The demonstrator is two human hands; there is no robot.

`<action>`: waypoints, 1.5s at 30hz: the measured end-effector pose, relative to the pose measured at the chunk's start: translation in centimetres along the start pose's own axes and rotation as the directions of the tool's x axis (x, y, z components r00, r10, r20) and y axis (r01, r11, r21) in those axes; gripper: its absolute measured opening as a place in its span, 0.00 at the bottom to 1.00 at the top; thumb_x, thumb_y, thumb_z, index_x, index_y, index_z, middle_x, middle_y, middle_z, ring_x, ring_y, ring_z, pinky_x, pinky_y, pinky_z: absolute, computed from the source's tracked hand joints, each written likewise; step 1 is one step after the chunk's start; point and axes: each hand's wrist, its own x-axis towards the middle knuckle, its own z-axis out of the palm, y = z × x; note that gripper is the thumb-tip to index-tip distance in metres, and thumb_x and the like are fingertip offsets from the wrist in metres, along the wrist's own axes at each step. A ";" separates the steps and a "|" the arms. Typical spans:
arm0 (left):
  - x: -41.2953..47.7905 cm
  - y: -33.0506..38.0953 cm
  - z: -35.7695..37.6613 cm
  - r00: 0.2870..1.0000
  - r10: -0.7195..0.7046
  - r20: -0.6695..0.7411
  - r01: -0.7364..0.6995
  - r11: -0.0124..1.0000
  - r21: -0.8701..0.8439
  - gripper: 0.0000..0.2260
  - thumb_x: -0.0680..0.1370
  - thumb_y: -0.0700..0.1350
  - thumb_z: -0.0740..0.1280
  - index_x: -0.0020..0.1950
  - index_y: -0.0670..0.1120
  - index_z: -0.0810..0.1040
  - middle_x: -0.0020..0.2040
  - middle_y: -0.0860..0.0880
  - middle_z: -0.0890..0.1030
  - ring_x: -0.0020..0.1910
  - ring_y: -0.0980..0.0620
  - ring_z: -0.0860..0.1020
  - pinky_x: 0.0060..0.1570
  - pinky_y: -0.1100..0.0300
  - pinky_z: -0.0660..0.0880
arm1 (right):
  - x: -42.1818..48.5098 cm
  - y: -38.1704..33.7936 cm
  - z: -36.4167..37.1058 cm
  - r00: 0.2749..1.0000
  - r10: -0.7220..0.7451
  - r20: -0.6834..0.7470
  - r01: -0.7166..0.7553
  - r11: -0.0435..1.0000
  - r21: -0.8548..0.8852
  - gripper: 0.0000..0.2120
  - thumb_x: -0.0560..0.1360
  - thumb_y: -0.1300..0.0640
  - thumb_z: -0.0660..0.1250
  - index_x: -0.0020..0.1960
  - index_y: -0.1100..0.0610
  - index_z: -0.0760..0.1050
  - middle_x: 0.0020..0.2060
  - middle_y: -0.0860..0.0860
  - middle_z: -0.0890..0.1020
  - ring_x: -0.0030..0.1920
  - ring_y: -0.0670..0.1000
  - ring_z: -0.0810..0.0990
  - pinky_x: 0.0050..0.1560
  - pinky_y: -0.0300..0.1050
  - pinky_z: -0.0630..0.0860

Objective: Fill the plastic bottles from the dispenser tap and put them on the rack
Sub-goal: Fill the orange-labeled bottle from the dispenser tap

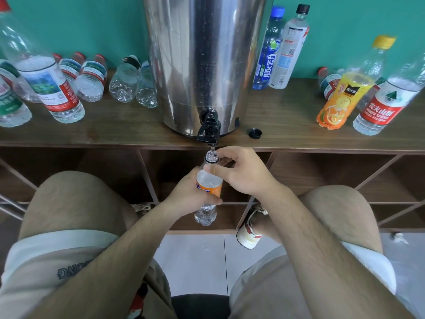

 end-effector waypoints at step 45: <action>-1.2 1.8 -0.4 0.999 -0.006 -0.045 0.006 1.000 0.005 0.39 0.68 0.42 0.83 0.75 0.49 0.70 0.65 0.50 0.79 0.64 0.49 0.78 0.68 0.46 0.76 | 0.0 -0.2 0.3 0.999 -0.028 -0.035 0.028 1.000 -0.013 0.09 0.76 0.49 0.77 0.55 0.49 0.85 0.47 0.43 0.86 0.49 0.43 0.83 0.50 0.45 0.80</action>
